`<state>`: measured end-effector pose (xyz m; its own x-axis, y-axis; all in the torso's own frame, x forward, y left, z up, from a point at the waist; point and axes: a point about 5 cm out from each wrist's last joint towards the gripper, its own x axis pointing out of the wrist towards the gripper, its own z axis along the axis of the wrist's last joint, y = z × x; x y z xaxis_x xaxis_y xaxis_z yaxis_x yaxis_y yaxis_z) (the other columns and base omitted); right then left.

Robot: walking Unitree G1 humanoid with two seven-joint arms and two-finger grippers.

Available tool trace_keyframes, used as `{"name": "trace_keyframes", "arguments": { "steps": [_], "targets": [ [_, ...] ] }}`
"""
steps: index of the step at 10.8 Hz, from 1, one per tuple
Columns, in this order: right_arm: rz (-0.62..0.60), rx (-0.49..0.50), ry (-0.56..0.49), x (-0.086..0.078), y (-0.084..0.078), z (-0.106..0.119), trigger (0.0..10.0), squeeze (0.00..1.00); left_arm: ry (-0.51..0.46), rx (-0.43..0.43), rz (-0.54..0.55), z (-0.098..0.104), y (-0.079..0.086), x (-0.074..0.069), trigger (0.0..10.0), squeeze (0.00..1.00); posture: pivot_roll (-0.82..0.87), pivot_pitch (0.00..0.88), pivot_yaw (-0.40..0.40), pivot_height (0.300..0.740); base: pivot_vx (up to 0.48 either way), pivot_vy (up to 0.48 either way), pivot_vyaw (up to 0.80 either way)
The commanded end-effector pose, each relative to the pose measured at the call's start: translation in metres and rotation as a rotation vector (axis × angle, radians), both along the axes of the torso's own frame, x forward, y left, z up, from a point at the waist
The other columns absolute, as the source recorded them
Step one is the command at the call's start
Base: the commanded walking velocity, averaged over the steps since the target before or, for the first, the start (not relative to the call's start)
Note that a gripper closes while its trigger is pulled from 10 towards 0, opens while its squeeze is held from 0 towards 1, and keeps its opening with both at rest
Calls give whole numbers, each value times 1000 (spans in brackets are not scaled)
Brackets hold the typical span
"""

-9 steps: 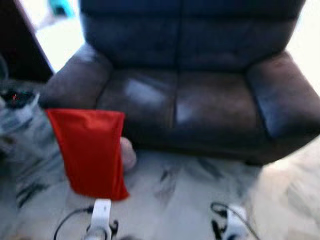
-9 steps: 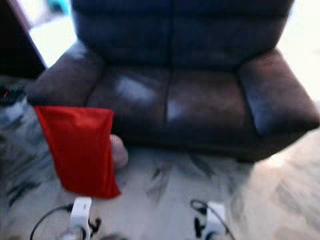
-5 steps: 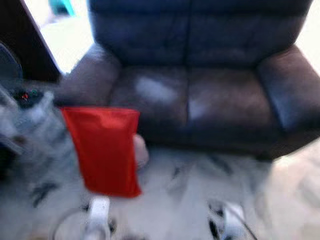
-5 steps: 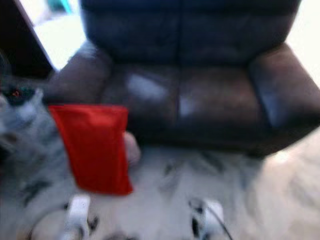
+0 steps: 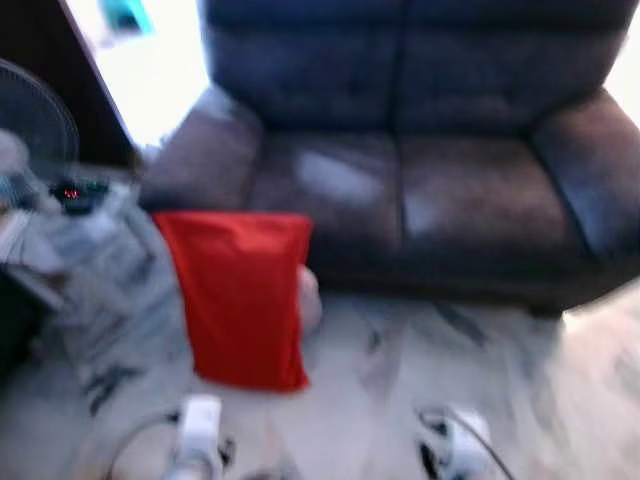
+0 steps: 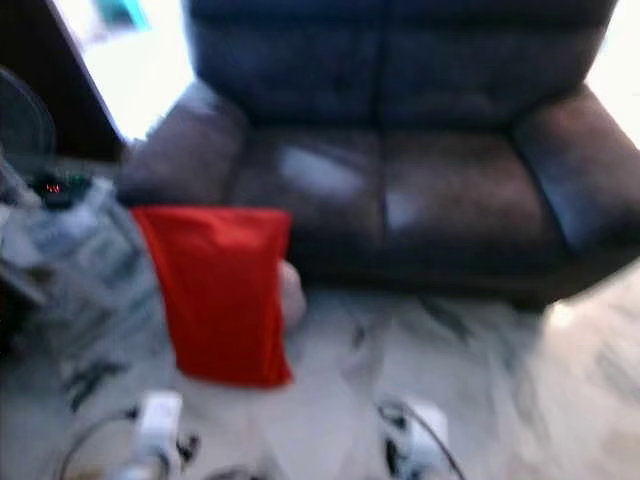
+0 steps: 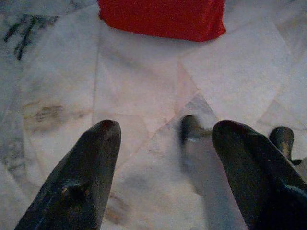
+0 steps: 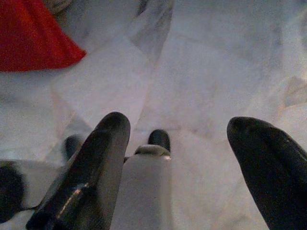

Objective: Move the pillow to the sofa from floor

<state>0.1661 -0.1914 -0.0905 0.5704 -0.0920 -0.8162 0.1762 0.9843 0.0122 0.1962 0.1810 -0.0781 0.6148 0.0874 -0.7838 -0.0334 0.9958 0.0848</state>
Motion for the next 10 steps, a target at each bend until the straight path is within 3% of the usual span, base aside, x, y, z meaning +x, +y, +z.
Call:
{"name": "trace_keyframes", "arguments": {
  "steps": [1, 10],
  "targets": [
    [2, 20, 0, 1, 7, -1, 10000, 0, 14, 21, 15, -1, 9, -3, 10000, 0, 28, 108, -5, 740, 0, 349, 0],
    [-5, 25, -9, 2, 8, 0, 10000, 0, 8, 25, 13, 1, 11, 0, 10000, 0, 31, 120, 1, 740, 0, 349, 0]
  ]
}}
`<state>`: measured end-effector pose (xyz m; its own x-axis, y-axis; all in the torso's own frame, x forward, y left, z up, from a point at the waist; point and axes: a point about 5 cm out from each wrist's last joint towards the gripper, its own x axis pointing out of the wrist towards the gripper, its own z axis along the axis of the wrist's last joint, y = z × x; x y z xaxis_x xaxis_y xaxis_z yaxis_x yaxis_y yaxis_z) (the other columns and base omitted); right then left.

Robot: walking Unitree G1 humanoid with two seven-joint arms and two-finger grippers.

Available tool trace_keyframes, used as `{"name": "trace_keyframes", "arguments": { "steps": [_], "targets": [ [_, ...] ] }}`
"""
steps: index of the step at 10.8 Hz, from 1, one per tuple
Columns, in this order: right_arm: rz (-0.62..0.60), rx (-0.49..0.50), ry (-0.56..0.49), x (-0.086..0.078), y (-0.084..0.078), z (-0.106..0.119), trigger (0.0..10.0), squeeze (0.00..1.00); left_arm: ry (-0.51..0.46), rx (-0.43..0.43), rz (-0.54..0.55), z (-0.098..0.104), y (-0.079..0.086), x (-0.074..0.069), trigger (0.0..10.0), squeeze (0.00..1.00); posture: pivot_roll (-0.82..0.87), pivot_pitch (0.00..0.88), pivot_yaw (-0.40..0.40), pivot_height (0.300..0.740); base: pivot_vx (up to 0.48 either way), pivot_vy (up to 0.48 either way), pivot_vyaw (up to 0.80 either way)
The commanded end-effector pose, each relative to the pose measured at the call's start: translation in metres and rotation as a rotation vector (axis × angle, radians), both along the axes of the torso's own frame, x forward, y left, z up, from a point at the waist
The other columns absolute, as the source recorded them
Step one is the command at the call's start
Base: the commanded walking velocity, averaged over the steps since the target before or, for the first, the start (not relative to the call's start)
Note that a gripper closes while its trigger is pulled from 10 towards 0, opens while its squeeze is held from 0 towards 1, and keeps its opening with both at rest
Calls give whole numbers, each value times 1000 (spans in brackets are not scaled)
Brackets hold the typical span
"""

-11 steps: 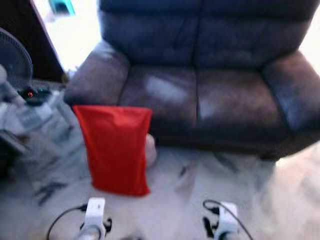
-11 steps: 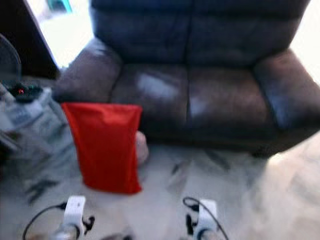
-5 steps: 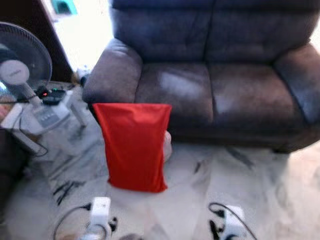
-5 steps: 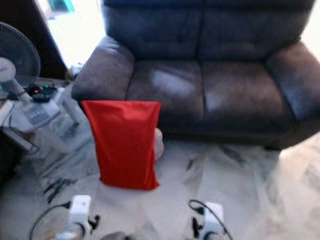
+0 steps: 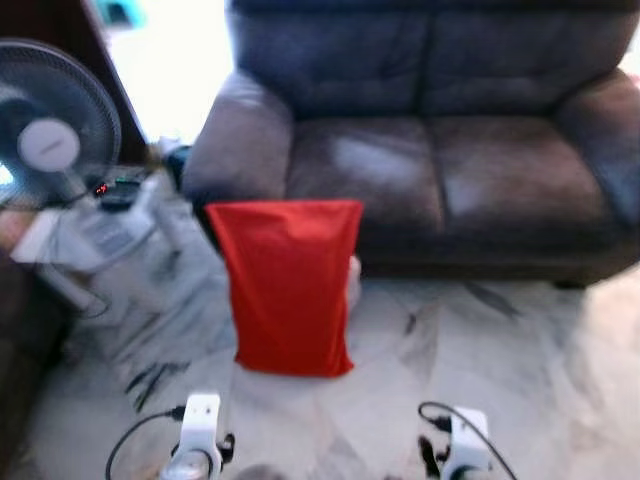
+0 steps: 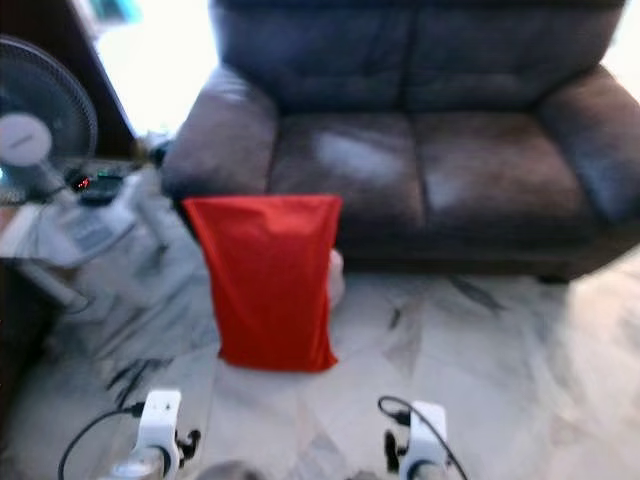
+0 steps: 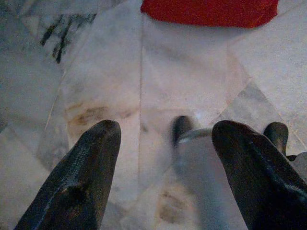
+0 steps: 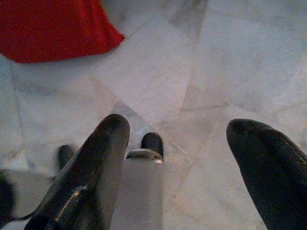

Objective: Move the pillow to the sofa from floor

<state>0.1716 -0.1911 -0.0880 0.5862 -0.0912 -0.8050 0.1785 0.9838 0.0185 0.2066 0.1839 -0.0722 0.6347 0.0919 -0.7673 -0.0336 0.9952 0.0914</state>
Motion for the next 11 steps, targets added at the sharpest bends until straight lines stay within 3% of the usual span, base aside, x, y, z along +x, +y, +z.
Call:
{"name": "trace_keyframes", "arguments": {
  "steps": [1, 6, 11],
  "targets": [
    [-2, 23, 10, -3, 8, -2, 10000, 0, 33, 17, 15, -4, 8, -10, 10000, 0, 31, 120, 1, 740, 0, 349, 0],
    [0, 27, 11, -3, 9, -2, 10000, 0, 34, 17, 12, -5, 7, -11, 10000, 0, 36, 127, 3, 740, 0, 350, 0],
    [2, 26, 12, -3, 9, -3, 10000, 0, 23, 9, -13, -3, 7, -8, 10000, 0, 35, 132, 1, 740, 0, 0, 0]
  ]
}}
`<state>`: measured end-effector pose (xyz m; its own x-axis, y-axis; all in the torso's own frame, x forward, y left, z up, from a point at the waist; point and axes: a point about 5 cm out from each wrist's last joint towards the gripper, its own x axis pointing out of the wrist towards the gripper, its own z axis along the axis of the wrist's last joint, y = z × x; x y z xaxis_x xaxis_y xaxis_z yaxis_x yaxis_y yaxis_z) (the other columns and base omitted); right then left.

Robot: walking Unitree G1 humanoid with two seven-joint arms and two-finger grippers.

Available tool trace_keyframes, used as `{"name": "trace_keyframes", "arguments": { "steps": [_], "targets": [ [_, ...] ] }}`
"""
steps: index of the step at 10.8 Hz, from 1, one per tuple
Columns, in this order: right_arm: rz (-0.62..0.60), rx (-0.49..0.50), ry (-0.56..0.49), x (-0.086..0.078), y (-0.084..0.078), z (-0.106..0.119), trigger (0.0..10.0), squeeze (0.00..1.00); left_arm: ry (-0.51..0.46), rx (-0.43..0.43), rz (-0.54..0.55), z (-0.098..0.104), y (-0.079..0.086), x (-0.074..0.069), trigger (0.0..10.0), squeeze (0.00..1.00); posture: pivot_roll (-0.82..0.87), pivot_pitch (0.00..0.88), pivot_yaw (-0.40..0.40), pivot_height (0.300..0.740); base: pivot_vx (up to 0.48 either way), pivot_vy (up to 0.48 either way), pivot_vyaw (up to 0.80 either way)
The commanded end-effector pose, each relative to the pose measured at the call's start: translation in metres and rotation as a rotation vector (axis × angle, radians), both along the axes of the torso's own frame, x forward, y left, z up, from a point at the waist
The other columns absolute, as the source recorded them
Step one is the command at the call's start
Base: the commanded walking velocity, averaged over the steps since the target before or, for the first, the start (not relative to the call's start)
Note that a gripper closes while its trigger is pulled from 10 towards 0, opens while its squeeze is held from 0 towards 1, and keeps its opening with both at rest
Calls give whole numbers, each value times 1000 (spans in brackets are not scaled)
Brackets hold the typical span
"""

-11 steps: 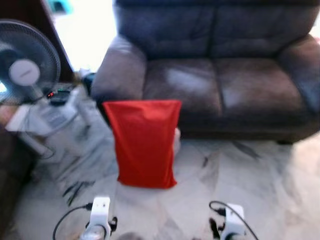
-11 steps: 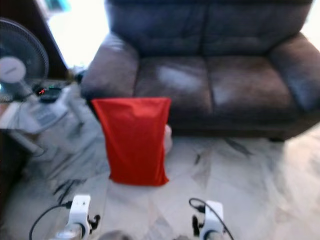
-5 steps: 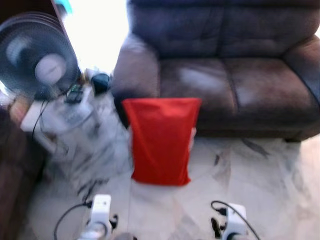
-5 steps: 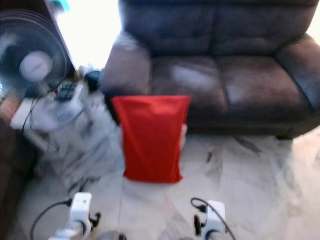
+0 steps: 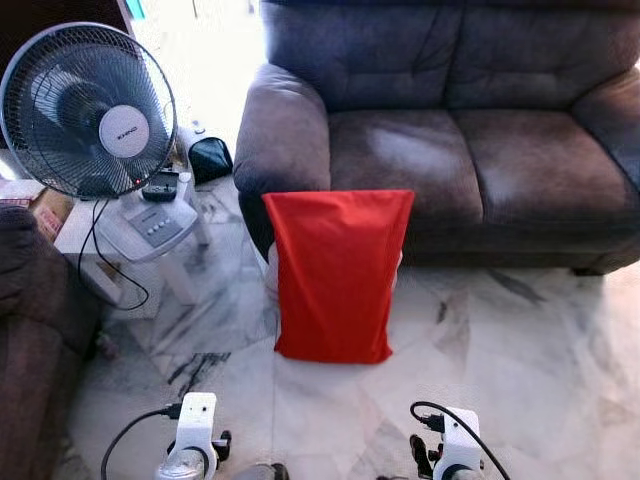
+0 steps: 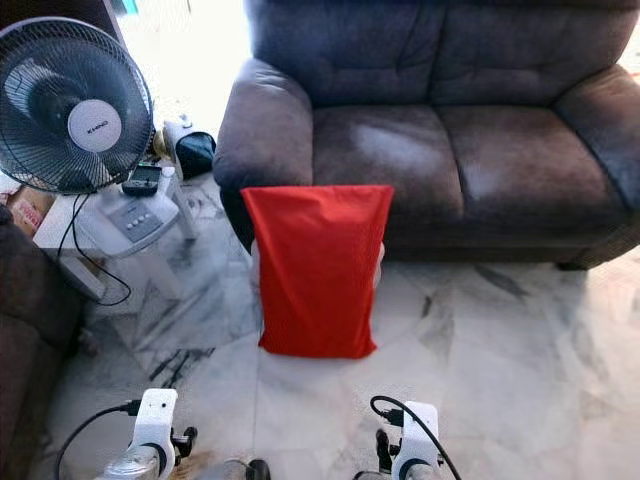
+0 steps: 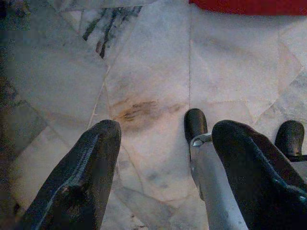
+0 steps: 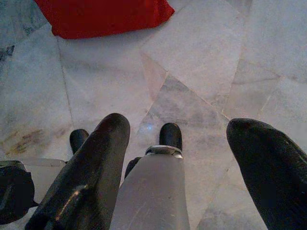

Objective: Move the pillow to the sofa from floor

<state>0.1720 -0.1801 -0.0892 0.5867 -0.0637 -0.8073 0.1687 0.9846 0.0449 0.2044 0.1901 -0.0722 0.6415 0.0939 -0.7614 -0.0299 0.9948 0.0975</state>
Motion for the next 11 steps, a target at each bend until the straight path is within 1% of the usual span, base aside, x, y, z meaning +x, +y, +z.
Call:
{"name": "trace_keyframes", "arguments": {
  "steps": [1, 5, 7, 8, 11],
  "targets": [
    [-8, 0, 11, -3, -2, -1, 10000, 0, 29, -5, -6, -3, 0, -5, 10000, 0, 34, 131, 1, 740, 0, 0, 0],
    [2, -5, 10, -3, -2, -1, 10000, 0, 34, -6, -6, -3, -3, -4, 10000, 0, 32, 116, 0, 740, 0, 0, 0],
    [32, -31, 22, -4, -3, -1, 10000, 0, 41, -6, -9, -5, -5, -8, 10000, 0, 30, 109, 0, 740, 0, 0, 653],
    [-2, -14, 18, -5, -3, -2, 10000, 0, 42, -7, -8, -6, -5, -9, 10000, 0, 31, 104, 1, 740, 0, 0, 0],
    [3, -16, 19, -5, -4, -2, 10000, 0, 45, -8, -6, -6, -4, -10, 10000, 0, 30, 83, 0, 740, 0, 0, 0]
  ]
}}
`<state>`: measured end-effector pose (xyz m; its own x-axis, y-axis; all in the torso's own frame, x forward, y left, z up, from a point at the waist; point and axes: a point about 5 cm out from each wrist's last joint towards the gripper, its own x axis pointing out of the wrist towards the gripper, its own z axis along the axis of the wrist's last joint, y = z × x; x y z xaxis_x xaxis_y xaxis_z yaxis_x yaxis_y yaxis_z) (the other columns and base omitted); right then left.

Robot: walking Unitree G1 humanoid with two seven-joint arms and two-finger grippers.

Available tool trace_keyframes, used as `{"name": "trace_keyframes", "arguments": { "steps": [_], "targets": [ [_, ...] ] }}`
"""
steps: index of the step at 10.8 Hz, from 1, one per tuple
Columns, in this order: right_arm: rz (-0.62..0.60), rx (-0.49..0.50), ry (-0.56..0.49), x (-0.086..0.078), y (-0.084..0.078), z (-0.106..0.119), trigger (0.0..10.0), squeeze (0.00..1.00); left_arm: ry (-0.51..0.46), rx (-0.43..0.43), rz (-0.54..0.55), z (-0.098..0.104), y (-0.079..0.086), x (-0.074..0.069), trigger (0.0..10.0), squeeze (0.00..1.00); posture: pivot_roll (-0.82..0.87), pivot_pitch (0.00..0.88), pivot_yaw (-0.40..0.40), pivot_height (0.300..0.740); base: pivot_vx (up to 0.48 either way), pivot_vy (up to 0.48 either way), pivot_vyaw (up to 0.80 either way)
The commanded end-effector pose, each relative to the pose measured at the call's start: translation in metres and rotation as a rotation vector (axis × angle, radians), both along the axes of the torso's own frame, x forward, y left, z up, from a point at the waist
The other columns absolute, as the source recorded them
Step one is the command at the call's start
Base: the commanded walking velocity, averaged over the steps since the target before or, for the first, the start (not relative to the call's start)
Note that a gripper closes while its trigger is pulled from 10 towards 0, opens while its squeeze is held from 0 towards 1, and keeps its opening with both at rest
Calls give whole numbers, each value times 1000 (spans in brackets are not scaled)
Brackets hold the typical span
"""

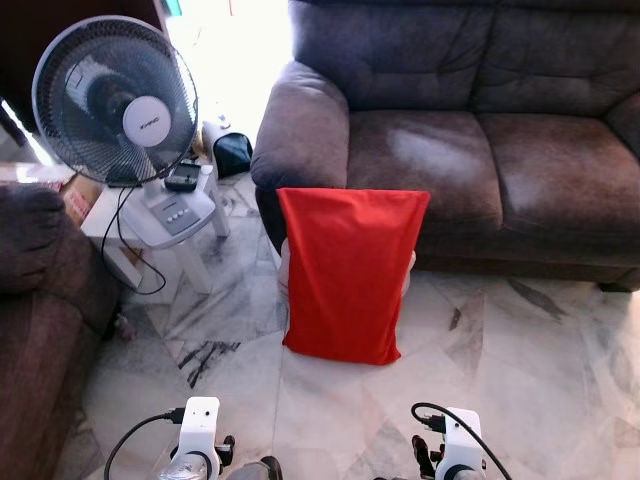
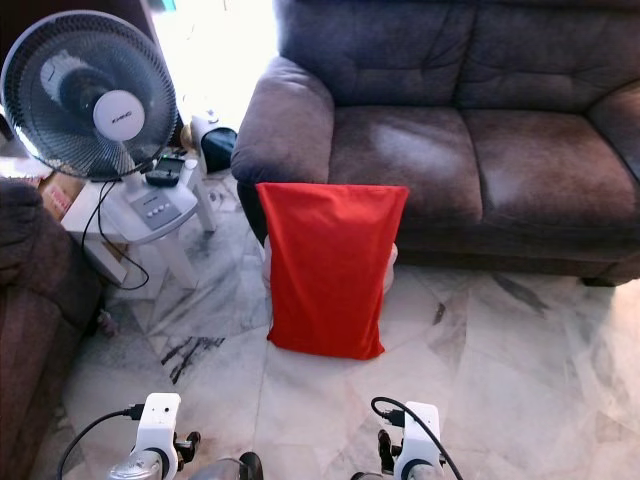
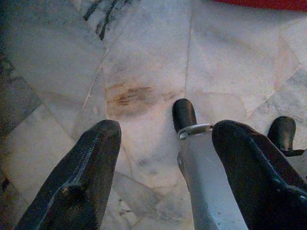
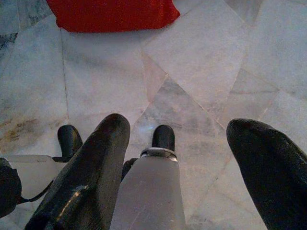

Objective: Move the pillow to the sofa from floor

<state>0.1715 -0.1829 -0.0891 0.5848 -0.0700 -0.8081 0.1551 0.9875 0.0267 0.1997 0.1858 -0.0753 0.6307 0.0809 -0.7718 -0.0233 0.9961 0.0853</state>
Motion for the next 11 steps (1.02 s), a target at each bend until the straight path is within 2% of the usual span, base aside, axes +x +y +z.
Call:
{"name": "trace_keyframes", "arguments": {
  "steps": [1, 2, 11],
  "targets": [
    [-10, 0, 18, -5, -1, -2, 10000, 0, 32, 5, -4, -3, 1, -5, 10000, 0, 27, 73, 3, 740, 0, 0, 0],
    [-12, 2, 17, -5, 0, -2, 10000, 0, 32, 5, -6, -3, 1, -4, 10000, 0, 27, 70, 3, 740, 0, 0, 0],
    [-12, -8, 21, -5, -1, -2, 10000, 0, 32, 7, 11, -2, 4, -5, 10000, 0, 33, 92, -5, 740, 259, 0, 0]
  ]
}}
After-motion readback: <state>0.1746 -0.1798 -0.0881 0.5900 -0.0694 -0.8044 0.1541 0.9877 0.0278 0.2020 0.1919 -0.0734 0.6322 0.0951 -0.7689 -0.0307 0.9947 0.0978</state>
